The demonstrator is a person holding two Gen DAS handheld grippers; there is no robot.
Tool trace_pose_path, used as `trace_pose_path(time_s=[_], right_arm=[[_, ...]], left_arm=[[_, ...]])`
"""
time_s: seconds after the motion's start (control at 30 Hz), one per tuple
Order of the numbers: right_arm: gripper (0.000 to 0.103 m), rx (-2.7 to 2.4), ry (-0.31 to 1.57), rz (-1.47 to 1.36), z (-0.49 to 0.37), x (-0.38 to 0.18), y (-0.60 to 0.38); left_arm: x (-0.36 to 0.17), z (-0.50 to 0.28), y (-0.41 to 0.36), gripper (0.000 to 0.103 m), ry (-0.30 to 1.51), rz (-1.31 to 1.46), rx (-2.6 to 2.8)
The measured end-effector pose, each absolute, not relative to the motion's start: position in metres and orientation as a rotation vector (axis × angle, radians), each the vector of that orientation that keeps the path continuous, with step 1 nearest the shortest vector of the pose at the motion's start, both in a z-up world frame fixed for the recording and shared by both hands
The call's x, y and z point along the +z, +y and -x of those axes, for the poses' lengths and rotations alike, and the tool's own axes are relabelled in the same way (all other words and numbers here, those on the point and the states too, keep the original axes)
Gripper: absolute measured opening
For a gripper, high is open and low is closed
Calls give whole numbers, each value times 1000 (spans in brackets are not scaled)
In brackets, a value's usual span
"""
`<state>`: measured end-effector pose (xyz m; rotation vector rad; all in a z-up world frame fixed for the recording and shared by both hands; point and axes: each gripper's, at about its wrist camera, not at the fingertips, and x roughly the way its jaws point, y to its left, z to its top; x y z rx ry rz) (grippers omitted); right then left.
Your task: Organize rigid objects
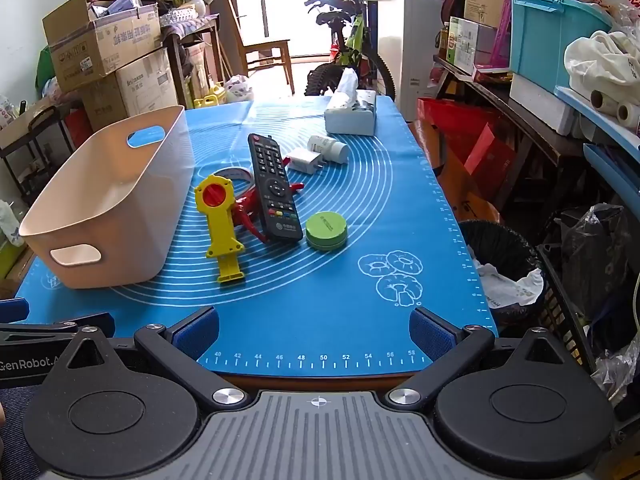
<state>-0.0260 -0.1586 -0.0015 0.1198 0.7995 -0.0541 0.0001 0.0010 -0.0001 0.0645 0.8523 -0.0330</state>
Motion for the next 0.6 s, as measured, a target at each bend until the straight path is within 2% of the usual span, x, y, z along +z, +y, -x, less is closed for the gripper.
trace_pose_path(time_s=[0.6], right_arm=[[100,-55,801,-118,25,-2,-157]], left_arm=[[0,-1,2,102,853,-69,-33]])
